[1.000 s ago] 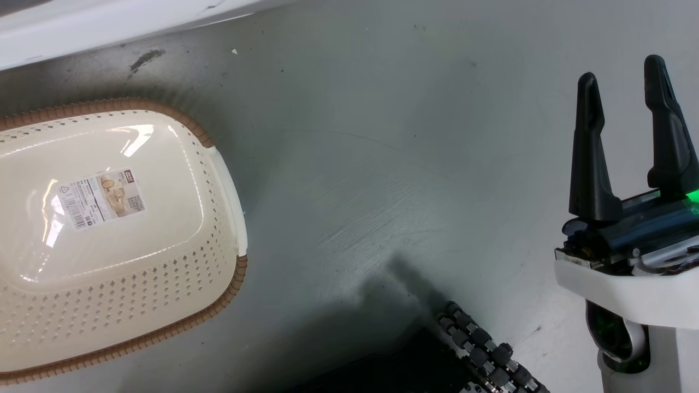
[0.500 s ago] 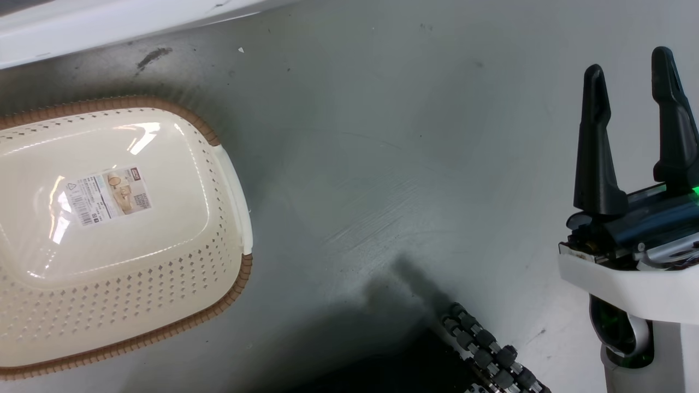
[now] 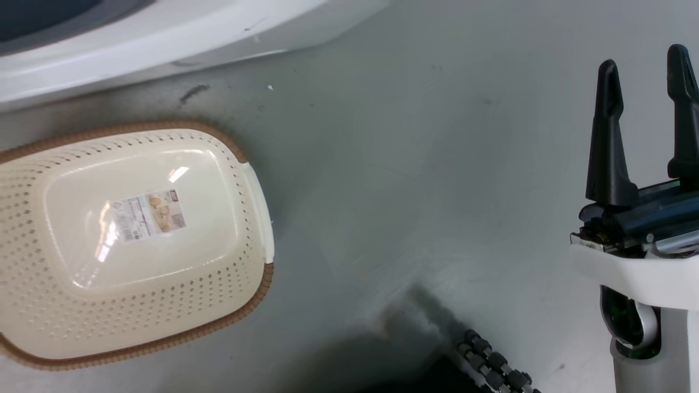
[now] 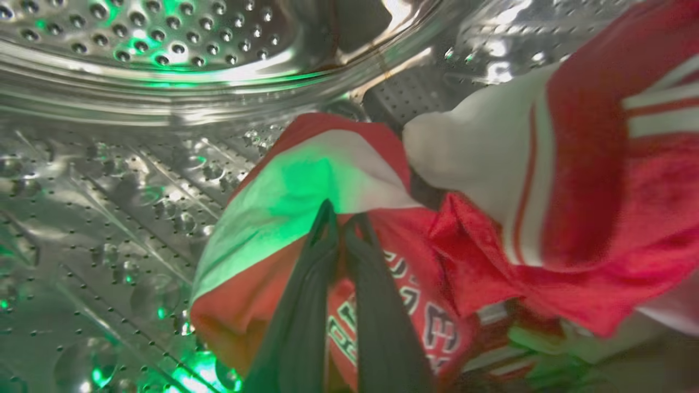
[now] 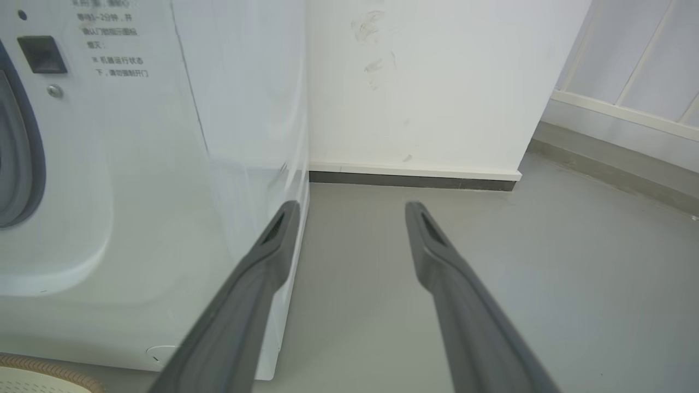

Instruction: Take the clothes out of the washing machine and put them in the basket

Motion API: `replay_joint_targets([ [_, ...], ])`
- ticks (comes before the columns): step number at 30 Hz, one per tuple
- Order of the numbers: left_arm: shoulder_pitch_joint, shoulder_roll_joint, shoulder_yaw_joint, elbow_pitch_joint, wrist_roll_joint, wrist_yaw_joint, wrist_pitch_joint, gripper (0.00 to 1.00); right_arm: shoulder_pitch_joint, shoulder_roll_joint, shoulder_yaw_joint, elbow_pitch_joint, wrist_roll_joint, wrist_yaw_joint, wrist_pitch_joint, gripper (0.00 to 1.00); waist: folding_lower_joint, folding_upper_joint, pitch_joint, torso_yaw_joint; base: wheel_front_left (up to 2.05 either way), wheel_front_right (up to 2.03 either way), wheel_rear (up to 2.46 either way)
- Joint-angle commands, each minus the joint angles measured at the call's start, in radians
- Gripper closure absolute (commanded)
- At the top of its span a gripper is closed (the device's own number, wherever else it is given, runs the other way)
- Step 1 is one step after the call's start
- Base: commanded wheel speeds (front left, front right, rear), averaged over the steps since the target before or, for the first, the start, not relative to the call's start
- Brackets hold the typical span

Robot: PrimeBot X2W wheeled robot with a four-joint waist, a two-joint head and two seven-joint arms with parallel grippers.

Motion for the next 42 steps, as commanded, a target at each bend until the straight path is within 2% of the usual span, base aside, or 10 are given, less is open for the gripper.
replay_joint_targets([
  [1,0.046,-0.03,0.008,0.02,-0.019,0.002,-0.043,1.0,-0.014,0.002,-0.009,0.007,-0.009,-0.001,-0.002,0.0,0.0,-0.0001,-0.051,0.03,0.0,0.0,0.0],
  [15,0.338,-0.192,0.027,0.108,-0.099,0.004,-0.347,1.0,0.036,0.002,-0.029,0.039,-0.087,-0.001,-0.002,0.0,0.0,-0.0001,-0.284,0.129,0.0,0.0,0.0],
  [23,0.481,-0.245,0.059,0.061,-0.122,0.014,-0.431,1.0,0.088,0.002,-0.041,0.052,-0.116,-0.001,-0.002,0.0,0.0,-0.0001,-0.417,0.178,0.0,0.0,0.0],
  [27,0.565,-0.222,0.123,-0.076,-0.094,0.055,-0.436,1.0,0.115,0.002,-0.042,0.063,-0.121,-0.001,-0.002,0.0,0.0,-0.0001,-0.491,0.197,0.0,0.0,0.0],
  [36,0.862,-0.178,0.307,-0.486,0.01,0.168,-0.435,1.0,0.172,0.002,-0.041,0.086,-0.123,-0.001,-0.002,0.0,0.0,-0.0001,-0.624,0.24,0.0,0.0,0.0],
  [42,1.028,-0.154,0.319,-0.717,0.067,0.22,-0.434,1.0,0.208,0.002,-0.043,0.092,-0.112,-0.001,-0.002,0.0,0.0,-0.0001,-0.681,0.272,0.0,0.0,0.0],
])
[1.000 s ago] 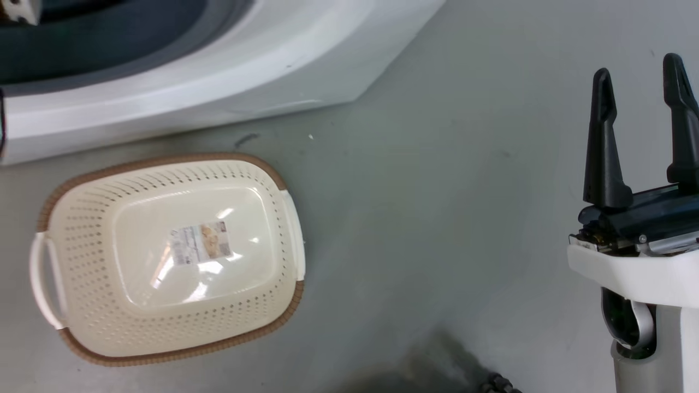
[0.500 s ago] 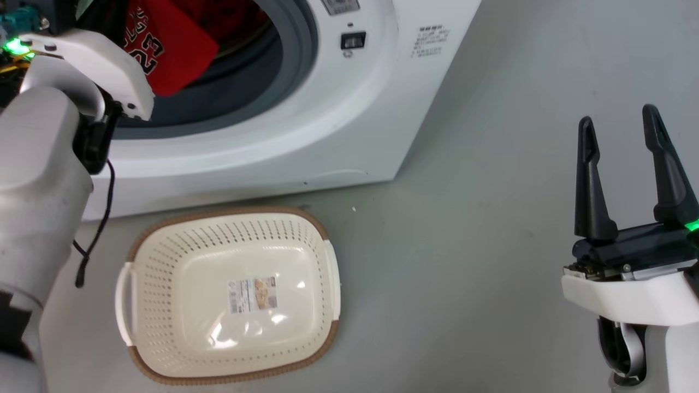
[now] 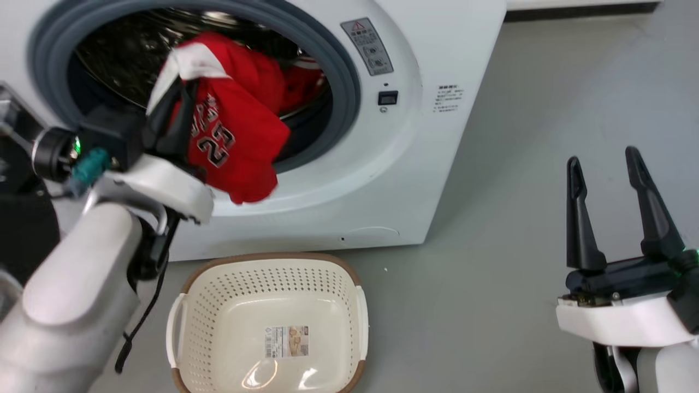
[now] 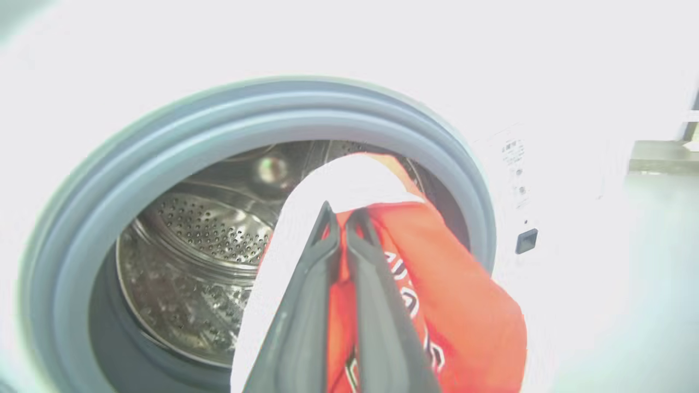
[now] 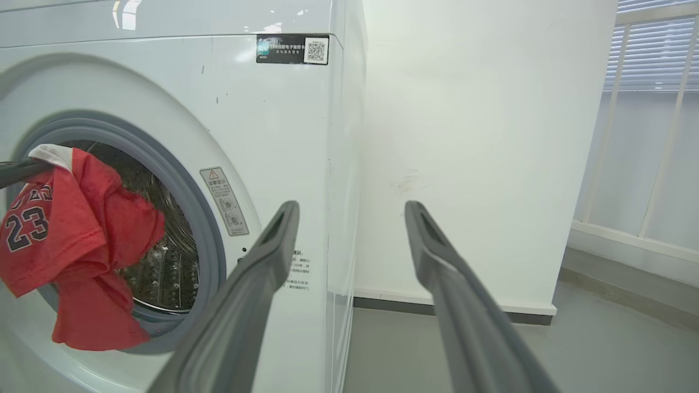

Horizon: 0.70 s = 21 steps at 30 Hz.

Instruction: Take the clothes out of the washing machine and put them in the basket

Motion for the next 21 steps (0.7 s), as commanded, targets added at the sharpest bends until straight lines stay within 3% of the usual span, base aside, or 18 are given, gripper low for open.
replay_joint_targets([
  [1,0.038,0.016,0.0,-0.042,0.011,0.016,-0.002,1.0,0.023,0.002,0.0,0.004,0.007,-0.001,-0.002,0.0,0.0002,-0.0001,-0.03,0.025,0.0,0.0,0.0],
  [10,0.223,0.046,-0.048,-0.268,-0.042,0.057,0.094,1.0,0.045,0.002,-0.022,0.005,0.002,-0.001,-0.002,0.0,0.0002,-0.0001,-0.047,0.061,0.0,0.0,0.0],
  [15,0.309,0.041,-0.081,-0.242,-0.083,0.041,0.123,1.0,0.021,0.002,-0.022,-0.002,0.0,-0.001,-0.002,0.0,0.0002,-0.0001,-0.018,0.058,0.0,0.0,0.0],
  [21,0.339,0.004,-0.139,-0.093,-0.095,-0.007,0.128,1.0,0.005,0.002,-0.025,-0.009,-0.009,-0.001,-0.002,0.0,0.0002,-0.0001,0.044,0.039,0.0,0.0,0.0],
])
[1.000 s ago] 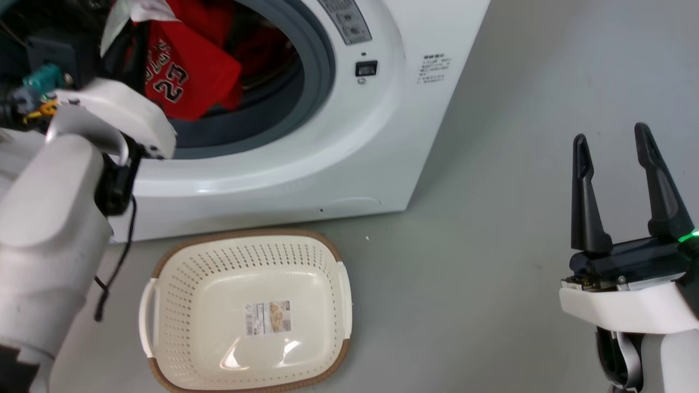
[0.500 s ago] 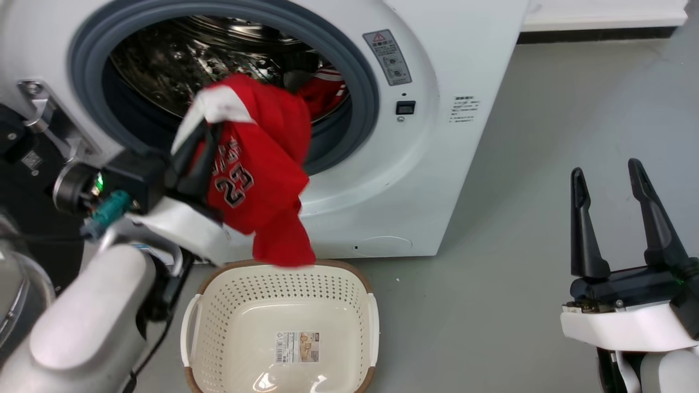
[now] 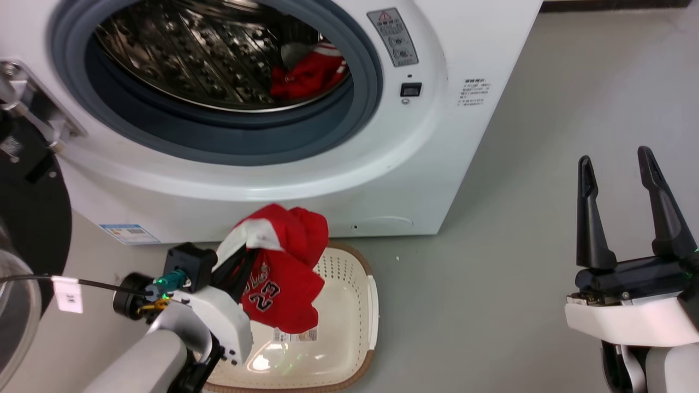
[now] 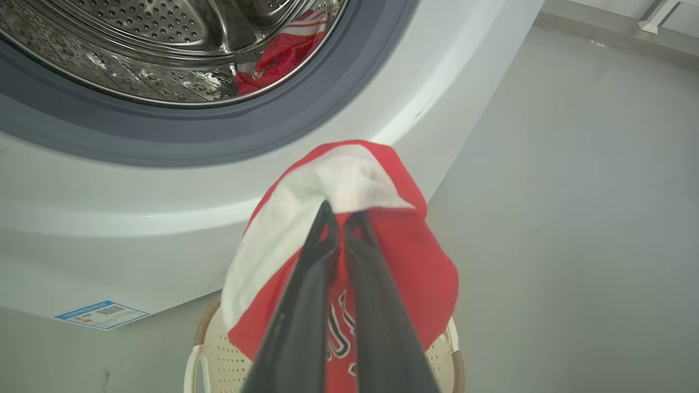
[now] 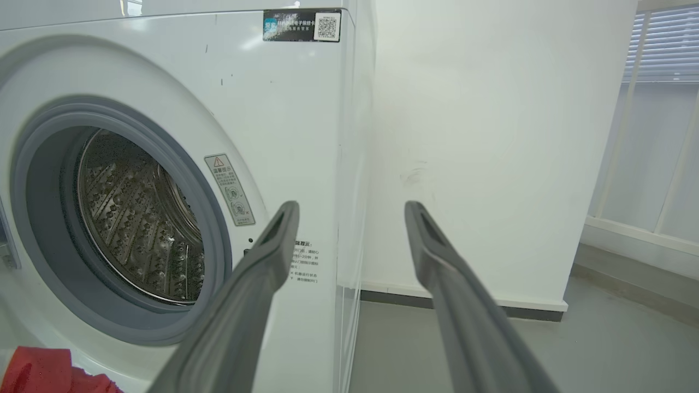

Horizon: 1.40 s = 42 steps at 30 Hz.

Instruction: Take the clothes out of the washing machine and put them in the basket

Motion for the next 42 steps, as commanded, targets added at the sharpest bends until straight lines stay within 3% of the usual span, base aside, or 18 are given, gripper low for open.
replay_joint_targets([
  [1,0.0,-0.013,-0.011,0.055,0.003,-0.012,-0.006,1.0,-0.017,0.002,0.001,-0.006,-0.002,-0.001,-0.002,0.0,0.0001,-0.0001,0.04,-0.016,0.0,0.0,0.0],
  [10,-0.118,-0.125,-0.03,0.421,0.003,-0.085,-0.061,1.0,-0.074,0.002,-0.001,-0.044,-0.018,-0.001,-0.002,0.0,0.0001,-0.0001,0.22,-0.078,0.0,0.0,0.0],
  [21,-0.295,-0.205,-0.034,0.82,0.024,-0.153,-0.111,1.0,-0.121,0.002,-0.012,-0.085,-0.006,-0.001,-0.002,0.0,0.0001,-0.0001,0.409,-0.154,0.0,0.0,0.0],
  [29,-0.367,-0.242,-0.032,0.977,0.009,-0.176,-0.117,1.0,-0.138,0.002,-0.009,-0.104,-0.003,-0.001,-0.002,0.0,0.0001,-0.0001,0.488,-0.174,0.0,0.0,0.0],
  [37,-0.397,-0.264,-0.023,1.018,0.001,-0.174,-0.129,1.0,-0.15,0.002,-0.013,-0.099,-0.009,-0.001,-0.002,0.0,0.0001,-0.0001,0.504,-0.159,0.0,0.0,0.0],
  [38,-0.4,-0.268,-0.021,1.019,0.003,-0.169,-0.129,0.28,-0.15,0.002,-0.013,-0.097,-0.01,-0.001,-0.002,0.0,0.0001,-0.0001,0.502,-0.156,0.0,0.0,0.0],
  [39,-0.401,-0.272,-0.021,1.019,0.008,-0.165,-0.131,0.0,-0.151,0.002,-0.011,-0.095,-0.01,-0.001,-0.002,0.0,0.0001,-0.0001,0.499,-0.154,0.0,0.0,0.0],
  [42,-0.397,-0.276,-0.016,1.02,0.012,-0.154,-0.135,0.0,-0.154,0.002,-0.012,-0.087,-0.013,-0.001,-0.002,0.0,0.0001,-0.0001,0.483,-0.143,0.0,0.0,0.0],
])
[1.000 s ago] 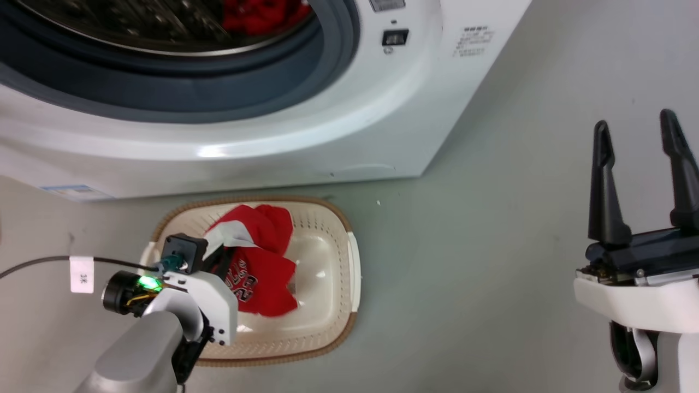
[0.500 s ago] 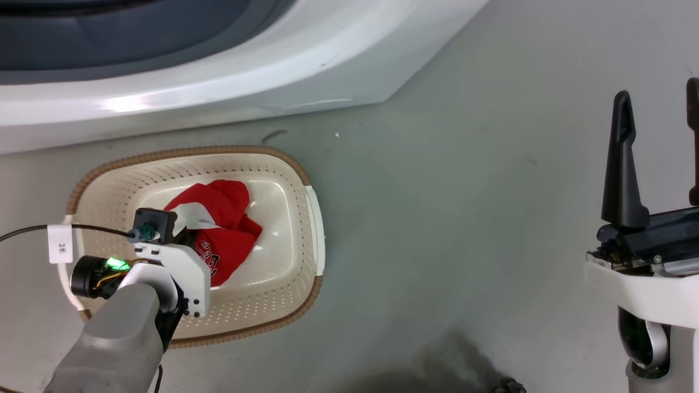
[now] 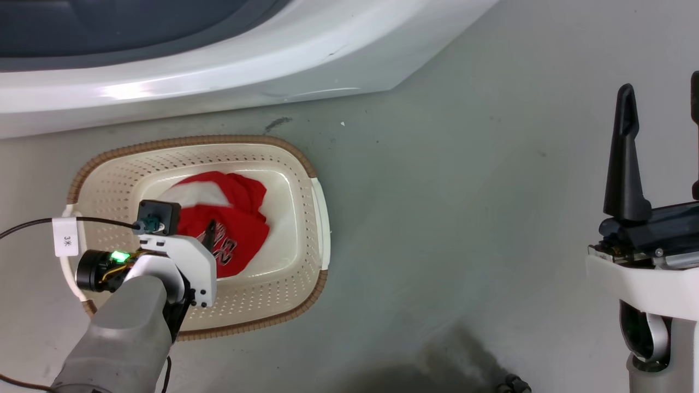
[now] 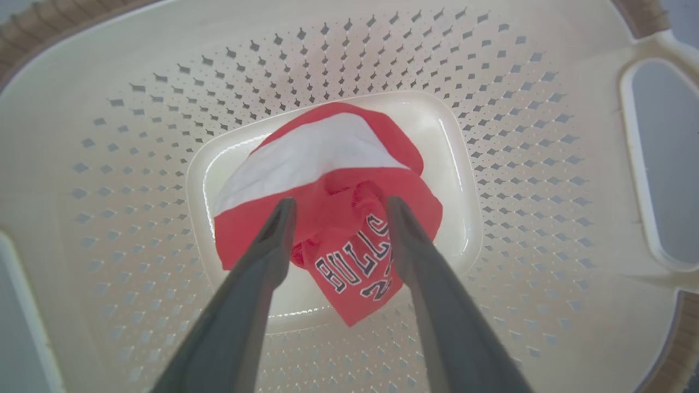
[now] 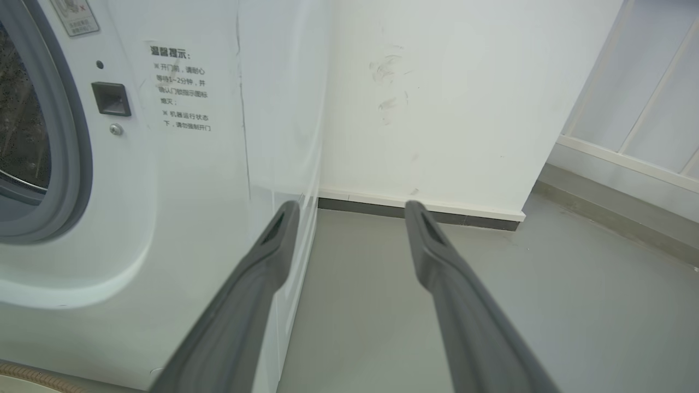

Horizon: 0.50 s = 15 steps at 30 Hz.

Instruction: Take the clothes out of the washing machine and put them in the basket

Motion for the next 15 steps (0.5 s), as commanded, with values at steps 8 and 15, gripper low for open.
replay_joint_targets([
  [8,0.034,0.012,0.051,-0.1,0.036,0.02,-0.005,0.0,0.002,0.002,-0.001,0.038,-0.008,-0.001,-0.002,0.0,-0.0001,-0.0001,-0.107,0.048,0.0,0.0,0.0],
  [15,0.114,0.027,0.192,-0.282,0.067,0.027,-0.005,0.0,0.027,0.002,-0.006,0.07,-0.017,-0.001,-0.002,0.0,-0.0001,-0.0001,-0.244,0.088,0.0,0.0,0.0],
])
